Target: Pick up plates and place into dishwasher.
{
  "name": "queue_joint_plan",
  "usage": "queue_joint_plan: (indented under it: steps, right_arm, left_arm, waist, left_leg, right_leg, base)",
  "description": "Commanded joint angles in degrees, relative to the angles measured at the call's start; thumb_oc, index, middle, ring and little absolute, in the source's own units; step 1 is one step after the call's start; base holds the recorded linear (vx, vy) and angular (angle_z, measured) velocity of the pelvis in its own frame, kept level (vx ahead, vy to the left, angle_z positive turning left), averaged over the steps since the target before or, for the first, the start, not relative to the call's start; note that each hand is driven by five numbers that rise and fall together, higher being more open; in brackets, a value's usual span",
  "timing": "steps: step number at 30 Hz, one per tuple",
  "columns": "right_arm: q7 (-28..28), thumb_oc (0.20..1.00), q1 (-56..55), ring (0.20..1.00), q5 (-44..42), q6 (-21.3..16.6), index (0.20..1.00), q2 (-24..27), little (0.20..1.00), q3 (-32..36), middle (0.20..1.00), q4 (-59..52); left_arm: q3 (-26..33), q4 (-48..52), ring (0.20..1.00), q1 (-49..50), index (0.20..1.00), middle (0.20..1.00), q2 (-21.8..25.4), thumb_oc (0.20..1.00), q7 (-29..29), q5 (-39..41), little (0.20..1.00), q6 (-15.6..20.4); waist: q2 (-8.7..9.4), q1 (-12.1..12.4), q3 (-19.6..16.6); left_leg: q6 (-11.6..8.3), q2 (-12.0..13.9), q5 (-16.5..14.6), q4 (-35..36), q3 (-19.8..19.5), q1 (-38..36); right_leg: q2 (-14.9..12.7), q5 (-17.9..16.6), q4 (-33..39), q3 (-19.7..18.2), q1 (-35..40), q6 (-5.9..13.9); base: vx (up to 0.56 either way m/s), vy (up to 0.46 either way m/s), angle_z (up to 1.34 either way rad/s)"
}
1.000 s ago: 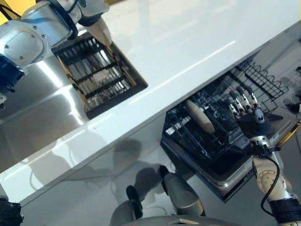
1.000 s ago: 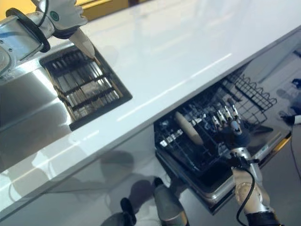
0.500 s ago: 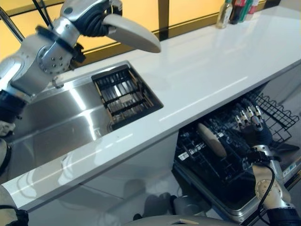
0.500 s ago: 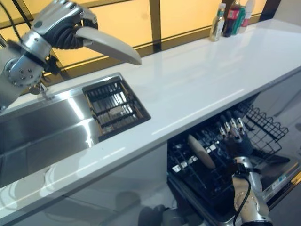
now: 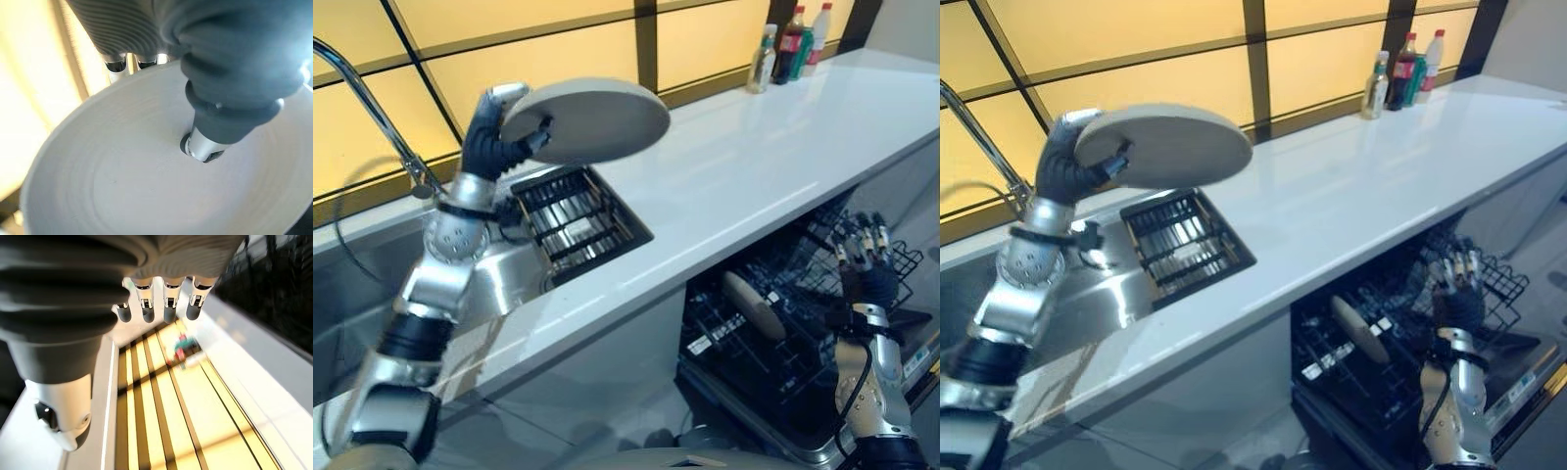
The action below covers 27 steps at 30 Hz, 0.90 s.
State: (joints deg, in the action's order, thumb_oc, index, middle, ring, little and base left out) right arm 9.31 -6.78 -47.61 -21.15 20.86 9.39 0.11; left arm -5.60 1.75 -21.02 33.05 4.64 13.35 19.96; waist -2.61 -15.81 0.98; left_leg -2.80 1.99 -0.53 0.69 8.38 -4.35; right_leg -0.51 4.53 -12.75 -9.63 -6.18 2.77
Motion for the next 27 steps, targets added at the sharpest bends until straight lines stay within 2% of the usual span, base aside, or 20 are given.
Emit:
queue_joint_plan:
  steps: [1, 5, 9, 11, 15, 20, 25, 27]
  right_arm:
    - [6.14, 1.0, 3.22, 1.0, 3.23, -4.07, 1.0, -1.78, 1.0, 3.35, 1.0, -3.96]
    - [12.7, 1.0, 4.6, 1.0, 7.76, -6.47, 1.0, -1.22, 1.0, 5.86, 1.0, -4.93]
    - [16.99, 1.0, 6.13, 1.0, 13.42, -9.5, 1.0, 0.75, 1.0, 8.17, 1.0, -6.99]
    - [16.49, 1.0, 6.78, 1.0, 14.9, -9.74, 1.0, 1.71, 1.0, 8.6, 1.0, -8.34]
    - [15.29, 1.0, 7.92, 1.0, 19.83, -9.06, 1.0, 3.56, 1.0, 7.05, 1.0, -10.7]
    - [0.15, 1.0, 8.12, 1.0, 15.28, -5.59, 1.0, 5.65, 1.0, 3.25, 1.0, -12.59]
    - [-9.62, 1.0, 8.9, 1.0, 12.42, -2.39, 1.0, 7.58, 1.0, -1.21, 1.0, -13.01]
    - [-11.43, 1.0, 9.48, 1.0, 13.3, -1.89, 1.0, 7.93, 1.0, -2.78, 1.0, -12.89]
  left_arm:
    - [1.15, 3.59, 0.2, -0.77, 0.2, 0.2, -1.96, 0.2, -2.27, 5.97, 0.2, 2.46]
    - [-0.9, 4.93, 0.2, 2.1, 0.2, 0.2, -5.79, 0.2, -3.75, 8.49, 0.2, 2.05]
    - [-2.62, 5.27, 0.2, 3.13, 0.2, 0.2, -8.04, 0.2, -5.66, 12.33, 0.2, 0.58]
    - [-3.37, 5.43, 0.2, 3.58, 0.2, 0.2, -9.13, 0.2, -6.76, 15.29, 0.2, 0.12]
    - [-5.05, 5.95, 0.2, 3.83, 0.2, 0.2, -11.11, 0.2, -7.17, 16.3, 0.2, -0.43]
    - [-5.67, 5.84, 0.2, 4.47, 0.2, 0.2, -12.51, 0.2, -9.18, 18.17, 0.2, -0.99]
    - [-6.97, 5.07, 0.2, 5.06, 0.2, 0.2, -12.72, 0.2, -10.17, 17.36, 0.2, -1.03]
    - [-7.49, 4.48, 0.2, 5.3, 0.2, 0.2, -12.73, 0.2, -10.69, 17.19, 0.2, -0.66]
  waist:
    - [1.9, -0.02, -0.33]
    - [1.92, 0.21, -0.09]
    - [1.82, 0.42, -0.13]
    - [1.79, 0.58, -0.14]
    - [1.8, 1.02, -0.33]
    - [2.27, 1.6, -0.71]
    - [2.82, 2.27, -0.97]
    - [2.96, 2.54, -1.01]
  left_leg:
    - [3.92, -1.94, -5.58, -4.53, -0.87, 1.03]
    - [4.57, -2.37, -5.94, -4.63, -0.69, 0.95]
    - [4.84, -2.7, -6.35, -4.94, -0.53, 1.05]
    - [4.9, -2.86, -6.46, -5.14, -0.54, 1.17]
    - [4.99, -3.06, -6.37, -5.25, -0.58, 1.52]
    - [5.1, -3.15, -6.4, -5.41, -0.55, 1.82]
    - [5.32, -3.31, -6.65, -5.79, -0.48, 2.06]
    - [5.35, -3.25, -6.74, -5.91, -0.33, 2.01]
  right_leg:
    - [-1.2, -6.83, 3.9, -3.03, 0.46, 6.08]
    - [-1.44, -7.44, 3.19, -3.13, 0.23, 6.28]
    - [-1.67, -8.0, 3.41, -3.28, 0.28, 6.49]
    - [-1.74, -8.3, 3.57, -3.45, 0.34, 6.57]
    - [-1.84, -8.78, 3.72, -3.32, 0.18, 6.69]
    - [-2.01, -8.98, 3.73, -2.88, -0.1, 6.69]
    - [-2.11, -8.91, 3.46, -2.31, -0.33, 6.65]
    - [-2.12, -8.85, 3.52, -2.09, -0.29, 6.64]
  base:
    - [-0.06, -0.004, -0.1]
    - [-0.05, -0.011, -0.12]
    - [-0.05, -0.017, -0.04]
    - [-0.05, -0.018, -0.02]
    - [-0.05, -0.018, -0.08]
    - [-0.02, -0.019, 0.0]
    - [-0.01, -0.024, 0.0]
    - [0.0, 0.0, 0.0]
